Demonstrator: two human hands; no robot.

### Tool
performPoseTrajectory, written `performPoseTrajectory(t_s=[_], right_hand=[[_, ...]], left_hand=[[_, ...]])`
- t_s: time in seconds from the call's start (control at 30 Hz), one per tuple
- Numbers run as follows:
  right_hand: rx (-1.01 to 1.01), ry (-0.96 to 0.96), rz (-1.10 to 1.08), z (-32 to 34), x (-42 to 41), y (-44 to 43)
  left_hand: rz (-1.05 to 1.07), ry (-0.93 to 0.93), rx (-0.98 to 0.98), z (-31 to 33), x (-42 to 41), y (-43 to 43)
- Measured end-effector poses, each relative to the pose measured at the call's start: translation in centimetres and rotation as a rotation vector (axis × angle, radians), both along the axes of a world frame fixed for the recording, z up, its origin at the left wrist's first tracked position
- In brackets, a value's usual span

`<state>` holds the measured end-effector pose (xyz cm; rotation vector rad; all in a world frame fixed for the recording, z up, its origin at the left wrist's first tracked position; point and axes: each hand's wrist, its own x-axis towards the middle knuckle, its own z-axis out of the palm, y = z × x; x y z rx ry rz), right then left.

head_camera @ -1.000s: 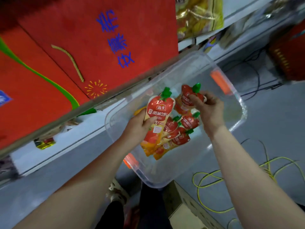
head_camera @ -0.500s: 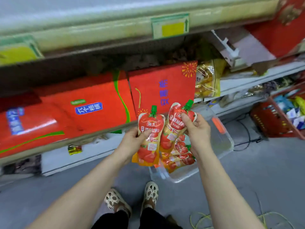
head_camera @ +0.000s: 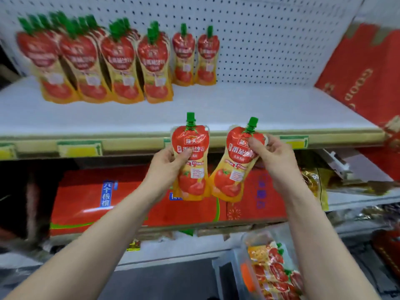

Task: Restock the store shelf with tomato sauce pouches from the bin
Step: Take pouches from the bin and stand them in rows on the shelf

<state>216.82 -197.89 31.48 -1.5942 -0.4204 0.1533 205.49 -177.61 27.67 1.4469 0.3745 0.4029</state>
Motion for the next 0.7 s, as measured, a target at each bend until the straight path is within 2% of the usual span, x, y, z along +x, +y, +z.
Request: performPoseTrajectory(t_s=[0.17, 0.3, 0.4, 0.53, 0.7], right_hand=[[-0.016, -0.132, 0.114, 6.3, 2.2, 4.6], [0.04, -0.191, 0.158, 10.9, 5.9, 8.3], [-0.014, -0.24, 0.182, 13.0, 9.3, 11.4], [-0.119, -0.217, 0.246, 12.4, 14.9, 15.9], [-0.097, -0.122, 0.233, 9.6, 20.2, 20.9]], left_hand=[[0.06, -0.185, -0.021, 4.9, 2.0, 4.2], [0.097, -0.275, 0.01, 8.1, 4.5, 7.6], [0.175, -0.305, 0.034, 9.3, 6.5, 9.7], [0.256, -0.305, 0.049, 9.5, 9.1, 11.5], [0.324, -0.264, 0.022, 8.2, 11.3, 12.3]])
